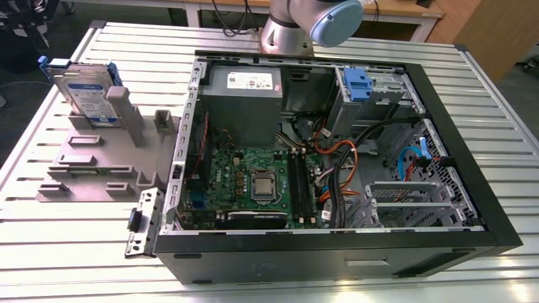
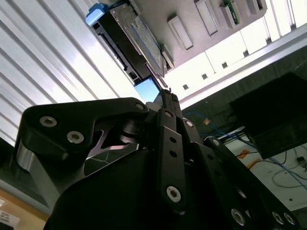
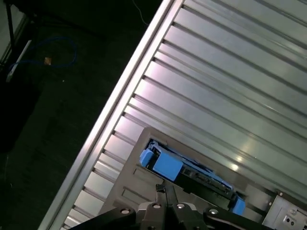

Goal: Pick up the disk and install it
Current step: 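Pick up the disk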

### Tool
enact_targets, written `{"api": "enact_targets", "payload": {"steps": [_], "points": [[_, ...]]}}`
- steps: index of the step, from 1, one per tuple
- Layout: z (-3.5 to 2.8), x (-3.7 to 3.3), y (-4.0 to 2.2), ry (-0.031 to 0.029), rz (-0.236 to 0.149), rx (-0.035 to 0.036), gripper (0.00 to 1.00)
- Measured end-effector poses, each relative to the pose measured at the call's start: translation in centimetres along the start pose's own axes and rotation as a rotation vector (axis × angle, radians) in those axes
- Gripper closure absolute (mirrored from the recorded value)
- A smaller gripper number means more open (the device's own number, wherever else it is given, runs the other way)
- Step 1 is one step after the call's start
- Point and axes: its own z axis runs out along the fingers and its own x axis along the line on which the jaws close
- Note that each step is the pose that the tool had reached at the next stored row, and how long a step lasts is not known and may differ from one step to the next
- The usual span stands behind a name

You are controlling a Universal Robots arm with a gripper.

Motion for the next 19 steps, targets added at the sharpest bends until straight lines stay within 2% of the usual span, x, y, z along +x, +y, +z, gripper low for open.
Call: {"api": "enact_targets", "payload": {"steps": [9,19], "points": [[0.0,0.0,0.0,0.0042,-0.102,0.0008,0.89],[0.01,0.12,0.07,0.0044,-0.105,0.0008,0.89]]}}
